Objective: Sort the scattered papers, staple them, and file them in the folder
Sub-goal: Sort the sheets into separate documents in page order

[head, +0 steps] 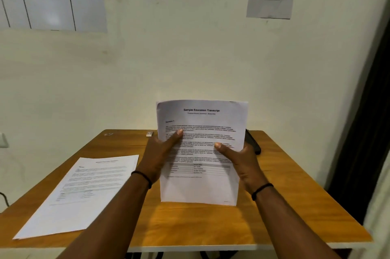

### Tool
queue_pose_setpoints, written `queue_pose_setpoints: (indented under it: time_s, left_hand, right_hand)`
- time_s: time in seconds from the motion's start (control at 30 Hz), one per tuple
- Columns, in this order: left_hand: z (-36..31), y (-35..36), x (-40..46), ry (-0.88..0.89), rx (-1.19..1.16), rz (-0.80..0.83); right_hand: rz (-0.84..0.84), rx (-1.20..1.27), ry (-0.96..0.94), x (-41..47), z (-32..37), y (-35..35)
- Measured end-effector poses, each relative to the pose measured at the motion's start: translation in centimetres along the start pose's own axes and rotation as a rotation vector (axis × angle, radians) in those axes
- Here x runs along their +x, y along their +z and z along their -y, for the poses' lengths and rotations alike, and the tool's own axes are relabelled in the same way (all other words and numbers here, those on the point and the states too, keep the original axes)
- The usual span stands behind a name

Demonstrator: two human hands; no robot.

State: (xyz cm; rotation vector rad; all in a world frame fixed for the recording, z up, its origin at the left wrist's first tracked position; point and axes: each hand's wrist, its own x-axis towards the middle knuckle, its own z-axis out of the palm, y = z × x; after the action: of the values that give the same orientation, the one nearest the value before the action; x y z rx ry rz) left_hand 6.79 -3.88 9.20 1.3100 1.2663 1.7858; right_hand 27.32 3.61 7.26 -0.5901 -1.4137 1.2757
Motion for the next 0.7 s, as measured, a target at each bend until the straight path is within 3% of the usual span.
queue_pose_setpoints:
  time_s: [0.23,0.5,0.7]
  left_hand:
    - [-1.6,0.0,1.0,-0.011,-0.006,0.085]
    - [3.6,0.0,-1.1,-0.155,-0.002,0.084]
    - [1.0,0.0,0.7,-0.121,-0.078,0.127]
  right_hand:
    - [-0.033,0.038,-0.093,0.6,1.3,-0.2]
    - [-0.033,-0.013,0.059,-1.6,-3.9,-1.5]
    - [-0.001,0.002,0.024,-0.9,-3.1,-2.3]
